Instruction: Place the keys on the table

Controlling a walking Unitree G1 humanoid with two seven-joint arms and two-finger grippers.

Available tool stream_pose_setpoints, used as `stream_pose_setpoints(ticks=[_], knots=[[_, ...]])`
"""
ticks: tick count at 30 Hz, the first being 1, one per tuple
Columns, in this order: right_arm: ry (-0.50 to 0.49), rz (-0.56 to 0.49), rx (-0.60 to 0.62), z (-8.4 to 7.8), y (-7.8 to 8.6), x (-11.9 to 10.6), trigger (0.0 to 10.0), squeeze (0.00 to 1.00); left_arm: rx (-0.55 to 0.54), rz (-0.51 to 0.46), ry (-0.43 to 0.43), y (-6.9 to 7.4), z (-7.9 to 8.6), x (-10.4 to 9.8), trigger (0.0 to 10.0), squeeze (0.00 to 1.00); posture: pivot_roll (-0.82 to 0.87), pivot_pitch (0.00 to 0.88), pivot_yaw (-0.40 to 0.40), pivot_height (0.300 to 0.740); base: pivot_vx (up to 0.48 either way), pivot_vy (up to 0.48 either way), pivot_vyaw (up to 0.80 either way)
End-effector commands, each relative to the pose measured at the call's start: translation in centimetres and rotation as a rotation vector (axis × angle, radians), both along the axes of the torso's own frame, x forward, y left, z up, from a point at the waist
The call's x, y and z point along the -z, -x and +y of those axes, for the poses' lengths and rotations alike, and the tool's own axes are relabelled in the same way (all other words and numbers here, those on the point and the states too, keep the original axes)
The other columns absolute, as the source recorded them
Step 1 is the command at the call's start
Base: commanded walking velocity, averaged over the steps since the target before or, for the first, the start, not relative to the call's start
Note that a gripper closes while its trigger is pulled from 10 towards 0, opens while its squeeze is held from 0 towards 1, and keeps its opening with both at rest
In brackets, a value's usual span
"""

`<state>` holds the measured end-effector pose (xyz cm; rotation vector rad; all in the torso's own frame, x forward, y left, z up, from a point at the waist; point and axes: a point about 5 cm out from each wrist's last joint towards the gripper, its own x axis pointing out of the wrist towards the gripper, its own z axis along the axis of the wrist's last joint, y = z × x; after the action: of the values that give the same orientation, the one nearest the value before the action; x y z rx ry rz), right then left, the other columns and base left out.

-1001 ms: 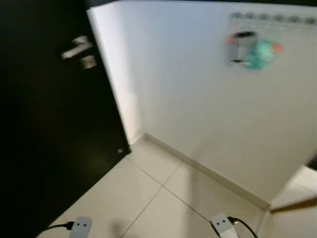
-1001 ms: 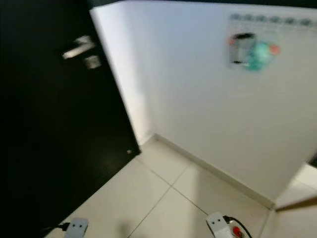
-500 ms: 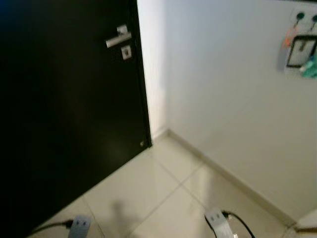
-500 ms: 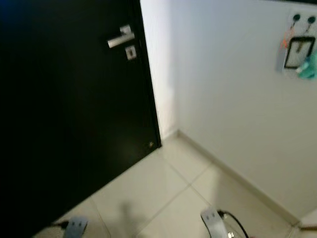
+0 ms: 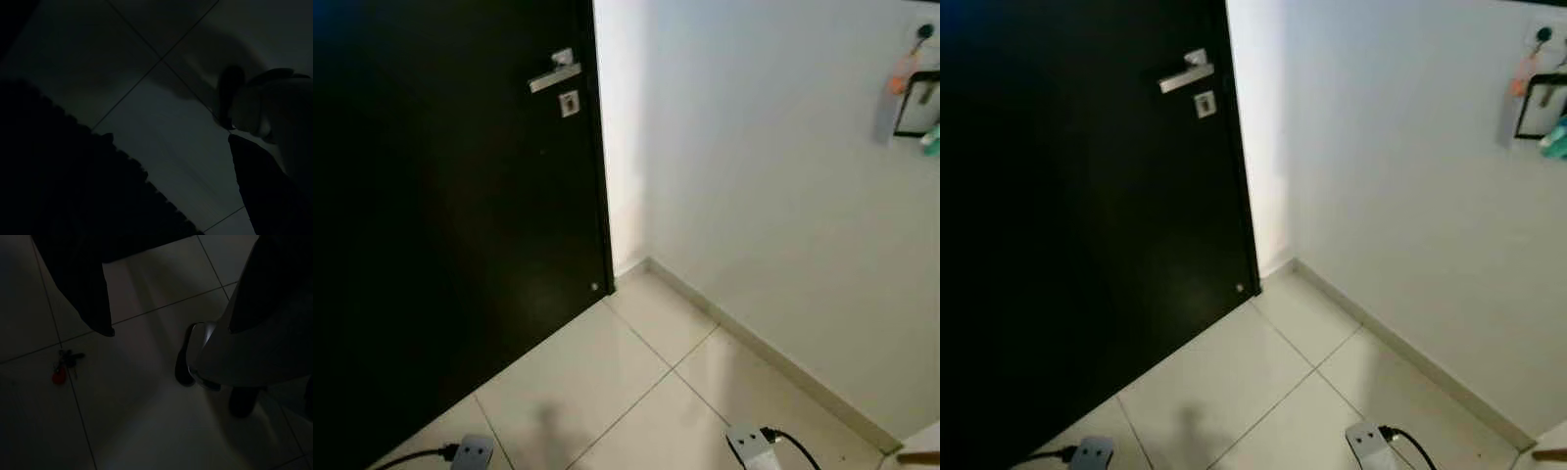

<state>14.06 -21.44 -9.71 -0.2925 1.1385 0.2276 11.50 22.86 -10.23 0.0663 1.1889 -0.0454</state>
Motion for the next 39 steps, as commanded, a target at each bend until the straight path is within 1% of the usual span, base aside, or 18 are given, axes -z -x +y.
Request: stream_pose_setpoints(ticks=[1,14,24,27,32,39], knots=[[-0.019,0.015,0.008,0.6,0.4,0.2,10.0,0.00,-0.008,0.001,0.007,0.0,0.0,0.0,10.0,0.00,-0.07,0.023,0.078,0.740,0.304,0.000,0.00],[-0.025,0.001,0.041,0.6,0.0,0.1,10.0,0.00,0.004,0.004,0.019,0.1,-0.2,0.1,10.0,0.00,-0.07,0.025,0.074,0.740,0.301,0.000,0.00],[-0.021,-0.003,0.054,0.3,-0.4,0.0,10.0,0.00,-0.004,-0.003,0.009,0.1,-0.2,0.1,10.0,0.00,-0.07,0.023,0.070,0.740,0.030,0.000,-0.75],[-0.019,-0.031,0.099,-0.2,-1.0,-0.3,10.0,0.00,-0.001,-0.003,0.007,0.1,-0.3,0.1,10.0,0.00,-0.07,0.023,0.070,0.740,0.000,0.000,-0.76],[-0.014,-0.053,0.130,-0.5,-1.4,-0.6,10.0,0.00,0.007,0.000,0.006,0.1,-0.2,0.1,10.0,0.00,-0.08,0.029,0.080,0.740,0.000,0.000,-0.76],[-0.009,-0.056,0.135,-0.7,-1.4,-0.6,10.0,0.00,0.008,-0.003,0.005,0.0,-0.3,0.1,10.0,0.00,-0.08,0.029,0.080,0.740,0.000,0.000,-0.76]])
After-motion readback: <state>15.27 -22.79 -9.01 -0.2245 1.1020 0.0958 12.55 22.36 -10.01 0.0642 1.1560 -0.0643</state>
